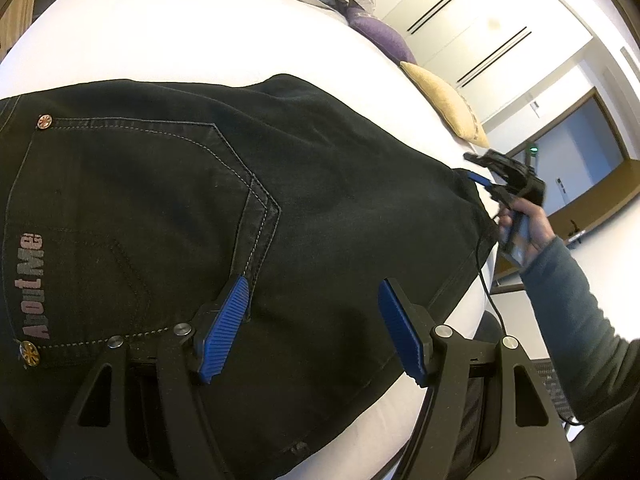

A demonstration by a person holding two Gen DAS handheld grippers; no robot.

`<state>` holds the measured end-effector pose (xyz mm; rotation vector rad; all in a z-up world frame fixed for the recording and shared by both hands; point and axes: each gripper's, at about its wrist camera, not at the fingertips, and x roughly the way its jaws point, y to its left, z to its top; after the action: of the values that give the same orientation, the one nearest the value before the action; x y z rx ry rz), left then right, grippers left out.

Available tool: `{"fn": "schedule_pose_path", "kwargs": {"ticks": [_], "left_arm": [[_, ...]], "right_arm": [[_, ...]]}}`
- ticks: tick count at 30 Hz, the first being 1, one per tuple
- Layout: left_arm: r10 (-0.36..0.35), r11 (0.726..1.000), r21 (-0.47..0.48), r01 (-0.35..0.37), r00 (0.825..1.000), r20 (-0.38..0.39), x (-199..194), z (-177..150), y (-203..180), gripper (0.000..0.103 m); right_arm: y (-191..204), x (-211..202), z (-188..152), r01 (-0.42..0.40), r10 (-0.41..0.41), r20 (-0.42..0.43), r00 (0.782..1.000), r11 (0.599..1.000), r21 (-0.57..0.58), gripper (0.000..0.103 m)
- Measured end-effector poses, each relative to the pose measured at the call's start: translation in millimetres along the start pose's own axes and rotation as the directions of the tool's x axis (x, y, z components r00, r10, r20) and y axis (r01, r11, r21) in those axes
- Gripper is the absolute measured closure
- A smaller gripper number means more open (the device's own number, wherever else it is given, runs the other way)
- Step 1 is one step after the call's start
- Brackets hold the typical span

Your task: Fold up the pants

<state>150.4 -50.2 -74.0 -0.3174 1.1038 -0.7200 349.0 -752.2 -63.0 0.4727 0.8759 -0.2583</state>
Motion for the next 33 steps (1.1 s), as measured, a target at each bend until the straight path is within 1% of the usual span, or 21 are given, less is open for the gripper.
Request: {"fn": "schedule_pose_path", "kwargs": {"ticks": [4,6,7,8,9,11,13,14,15,16,17,19,20,22,23,26,27,28,30,31,33], "left_arm": [[0.006,1.000,0.000,-0.006,1.000,0.012,-0.6,-2.4,0.0,0.036],[0.008,1.000,0.005,-0.008,1.000,0.014,-0.9,-4.0,-0.2,0.036],[0.008,1.000,0.008,-0.008,1.000,0.013,-0.6,-4.8,-1.0,0.036],[0.009,1.000,0.009,-0.009,1.000,0.011,-0.8,-5.3,-1.4,0.036],[0.009,1.000,0.012,-0.009,1.000,0.009,-1.0,-6.0,-2.0,0.036],[0.006,1.000,0.010,-0.006,1.000,0.009,-3.1,-7.0,-2.3,0.036],[-0.008,1.000,-0.004,0.008,1.000,0.021,-6.9,-9.0,-0.2,0.036],[-0.014,1.000,-0.010,0.014,1.000,0.025,-8.7,-8.4,1.6,0.035],[-0.017,1.000,-0.016,0.017,0.999,0.029,-8.8,-8.6,2.7,0.035],[-0.016,1.000,-0.017,0.017,0.999,0.030,-8.0,-8.9,3.2,0.035],[-0.013,1.000,-0.013,0.013,0.999,0.031,-7.6,-8.9,3.4,0.035],[-0.003,1.000,-0.006,0.003,0.999,0.034,-5.4,-8.4,1.9,0.035],[0.001,1.000,-0.004,-0.001,0.999,0.036,-5.6,-8.7,1.3,0.035],[-0.003,1.000,-0.002,0.003,0.999,0.034,-8.6,-9.6,3.1,0.035],[-0.008,1.000,-0.005,0.008,0.999,0.034,-9.9,-9.7,4.2,0.035],[-0.021,1.000,-0.018,0.022,0.999,0.039,-14.4,-11.4,6.0,0.035],[-0.022,1.000,-0.017,0.023,0.999,0.041,-15.4,-12.0,6.9,0.035],[-0.022,1.000,-0.016,0.023,0.999,0.043,-16.0,-13.0,7.8,0.035],[-0.021,1.000,-0.020,0.022,0.999,0.046,-19.3,-16.3,10.8,0.035],[-0.018,0.999,-0.025,0.020,0.999,0.048,-21.6,-17.9,12.6,0.035],[-0.029,0.999,-0.028,0.031,0.998,0.051,-25.9,-21.8,17.4,0.035]], "right_arm": [[16.0,3.7,-33.8,-0.254,0.245,-0.143,0.959,0.966,-0.051,0.041],[8.3,18.8,-51.2,-0.230,0.217,-0.195,0.956,0.972,-0.047,0.041],[-6.6,24.0,-57.4,-0.197,0.189,-0.184,0.965,0.980,-0.026,0.054],[-23.0,24.3,-56.6,-0.149,0.150,-0.151,0.977,0.989,0.018,0.094],[-39.4,21.2,-58.0,-0.117,0.129,-0.129,0.983,0.989,0.095,0.103],[-77.3,5.3,-57.2,-0.073,0.091,-0.055,0.994,0.960,0.270,0.103],[-81.4,-15.1,-51.6,0.081,-0.078,-0.022,0.997,0.963,0.259,0.102],[-69.3,-27.0,-48.7,0.121,-0.122,-0.010,0.992,0.968,0.218,0.085],[-58.3,-33.1,-48.4,0.076,-0.077,0.001,0.997,0.979,0.192,0.074],[-39.0,-38.4,-49.7,-0.037,0.037,0.004,0.999,0.986,0.163,0.059],[-15.5,-39.2,-53.8,-0.108,0.110,-0.007,0.994,0.984,0.142,0.054],[49.8,-35.4,-61.0,-0.330,0.333,-0.088,0.939,0.943,0.045,0.050],[75.3,-31.8,-64.3,-0.390,0.390,-0.120,0.913,0.920,0.026,0.049],[149.5,-10.7,-82.6,-0.561,0.537,-0.277,0.797,0.828,-0.008,0.048],[181.7,4.8,-89.3,-0.605,0.557,-0.365,0.746,0.796,-0.021,0.048],[245.5,49.4,-113.5,-0.650,0.540,-0.534,0.650,0.760,-0.023,0.048],[261.7,73.9,-118.7,-0.640,0.513,-0.578,0.635,0.768,-0.021,0.048],[272.5,99.3,-110.8,-0.611,0.479,-0.588,0.651,0.791,-0.032,0.048],[261.9,131.8,-96.7,-0.583,0.500,-0.547,0.671,0.812,0.026,0.070],[243.6,139.2,-81.6,-0.526,0.491,-0.492,0.718,0.847,0.078,0.097],[203.5,130.4,-58.3,-0.414,0.432,-0.344,0.834,0.901,0.128,0.102]]}}
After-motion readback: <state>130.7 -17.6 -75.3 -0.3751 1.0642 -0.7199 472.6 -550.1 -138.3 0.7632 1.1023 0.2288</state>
